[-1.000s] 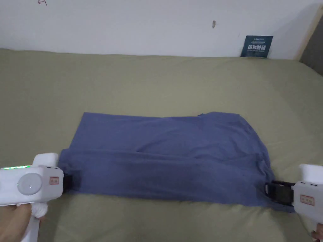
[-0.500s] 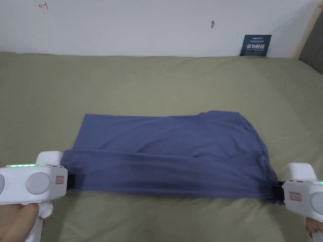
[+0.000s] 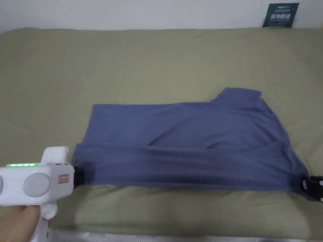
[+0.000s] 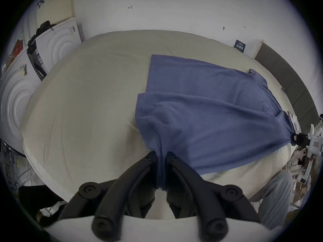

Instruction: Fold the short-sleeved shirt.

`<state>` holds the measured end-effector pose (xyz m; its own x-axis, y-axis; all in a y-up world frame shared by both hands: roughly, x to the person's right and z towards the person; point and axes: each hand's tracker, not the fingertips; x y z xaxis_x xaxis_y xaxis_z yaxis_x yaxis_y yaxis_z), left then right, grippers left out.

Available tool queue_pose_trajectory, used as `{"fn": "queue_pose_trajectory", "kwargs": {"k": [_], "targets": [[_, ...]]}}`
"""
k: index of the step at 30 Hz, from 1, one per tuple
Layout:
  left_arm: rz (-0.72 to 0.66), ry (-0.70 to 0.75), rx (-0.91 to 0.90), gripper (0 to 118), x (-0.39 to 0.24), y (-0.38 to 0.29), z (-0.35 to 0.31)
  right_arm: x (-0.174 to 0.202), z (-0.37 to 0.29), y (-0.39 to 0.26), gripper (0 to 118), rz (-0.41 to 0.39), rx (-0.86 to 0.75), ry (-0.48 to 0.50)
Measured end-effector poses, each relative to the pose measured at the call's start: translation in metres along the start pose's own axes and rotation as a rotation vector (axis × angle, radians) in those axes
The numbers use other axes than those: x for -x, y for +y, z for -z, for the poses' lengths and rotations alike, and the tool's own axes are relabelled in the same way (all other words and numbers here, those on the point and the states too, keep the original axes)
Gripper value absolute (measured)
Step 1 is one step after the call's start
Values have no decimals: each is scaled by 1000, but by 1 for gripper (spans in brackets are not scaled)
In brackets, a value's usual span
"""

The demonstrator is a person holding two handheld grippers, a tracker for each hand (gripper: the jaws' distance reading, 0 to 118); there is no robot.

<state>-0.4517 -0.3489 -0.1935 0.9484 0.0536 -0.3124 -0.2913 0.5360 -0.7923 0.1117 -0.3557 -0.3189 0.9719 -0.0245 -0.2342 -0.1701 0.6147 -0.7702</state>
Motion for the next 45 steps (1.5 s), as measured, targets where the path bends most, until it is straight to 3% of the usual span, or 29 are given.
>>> {"fn": "queue_pose_trajectory", "kwargs": {"k": [9,10,11,12,13,14,15,19,20,21,22,23,31,32,33,34,35,36,43,45], "targets": [[-24,-21,-11,12,0,3,7,-1,4,6,6,22,-3,6],[-44,-46,-19,15,2,4,5,0,3,8,6,26,-5,7],[-51,-57,-16,36,4,5,5,-3,3,10,10,28,-6,10],[-47,-55,-14,71,5,6,4,-3,3,12,24,26,-8,13],[-31,-62,-27,107,5,6,1,-2,2,15,56,17,-5,11],[-15,-48,-32,118,5,9,0,0,2,19,109,4,-1,-2],[-9,-18,-60,117,5,12,-3,-1,4,23,118,-2,7,-6],[-33,-18,-104,108,6,70,10,3,12,59,104,-4,-61,-1],[-35,-23,-104,92,5,89,19,4,20,73,91,-4,-83,3],[-34,-25,-104,62,1,102,26,6,28,87,65,-4,-88,5],[-28,-33,-105,19,-3,113,35,7,37,103,26,-4,-85,9],[-15,-42,-97,3,-7,131,49,10,50,119,0,-1,-86,23],[1,28,-35,3,-12,215,140,17,135,196,0,-52,-64,-31],[9,25,-28,8,-11,220,150,15,143,202,0,-54,-56,-36],[16,28,-23,25,-14,223,153,13,149,206,0,-54,-51,-40],[14,47,-18,57,-14,226,158,10,154,210,0,-55,-47,-44],[7,51,-13,103,-13,229,165,8,158,211,0,-56,-46,-52],[5,67,-7,118,-12,230,170,5,161,213,0,-56,-48,-63],[28,93,50,94,-23,234,181,-7,175,226,0,-49,-28,-92],[24,77,46,63,-23,238,175,-11,178,230,0,-35,-19,-86]]}}
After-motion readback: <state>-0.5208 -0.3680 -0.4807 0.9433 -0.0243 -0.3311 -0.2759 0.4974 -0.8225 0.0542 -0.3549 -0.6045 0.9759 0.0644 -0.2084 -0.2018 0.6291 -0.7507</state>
